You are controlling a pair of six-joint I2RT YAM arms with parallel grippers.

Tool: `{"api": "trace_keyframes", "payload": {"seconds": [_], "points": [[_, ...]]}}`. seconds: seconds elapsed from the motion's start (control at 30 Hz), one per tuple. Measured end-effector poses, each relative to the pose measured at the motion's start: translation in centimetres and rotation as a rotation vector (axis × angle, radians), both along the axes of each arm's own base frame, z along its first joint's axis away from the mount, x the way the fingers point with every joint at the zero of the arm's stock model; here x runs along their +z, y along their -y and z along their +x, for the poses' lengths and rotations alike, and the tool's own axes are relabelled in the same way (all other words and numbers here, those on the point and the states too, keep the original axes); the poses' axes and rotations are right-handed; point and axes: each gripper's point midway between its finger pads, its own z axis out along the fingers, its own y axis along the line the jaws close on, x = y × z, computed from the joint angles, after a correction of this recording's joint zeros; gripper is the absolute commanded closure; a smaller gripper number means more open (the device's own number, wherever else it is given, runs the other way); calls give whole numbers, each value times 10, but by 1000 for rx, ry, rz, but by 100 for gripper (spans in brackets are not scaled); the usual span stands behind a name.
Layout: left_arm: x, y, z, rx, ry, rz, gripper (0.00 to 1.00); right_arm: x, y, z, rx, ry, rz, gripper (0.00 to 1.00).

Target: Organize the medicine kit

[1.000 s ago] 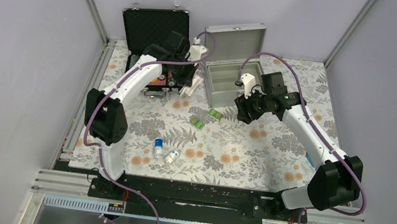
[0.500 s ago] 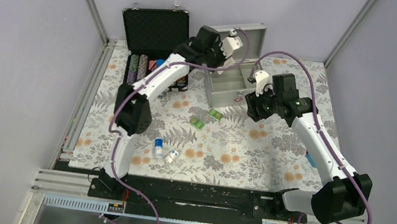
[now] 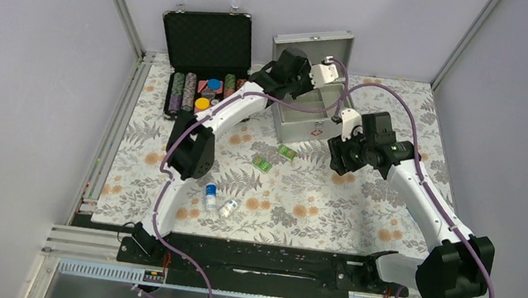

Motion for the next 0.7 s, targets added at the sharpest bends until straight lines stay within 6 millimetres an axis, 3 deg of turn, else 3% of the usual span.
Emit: {"api": "trace_keyframes", "payload": {"seconds": [0.33, 0.53, 0.7], "points": [[-4, 2, 4, -28, 50, 30, 74, 4, 3, 5, -22, 18, 11, 41], [-1, 0, 4, -30, 47, 39, 50, 4, 3, 5, -19, 18, 12, 41], [32, -7, 7, 10, 42, -14, 31, 1, -2, 4, 36, 12, 21, 41]]}}
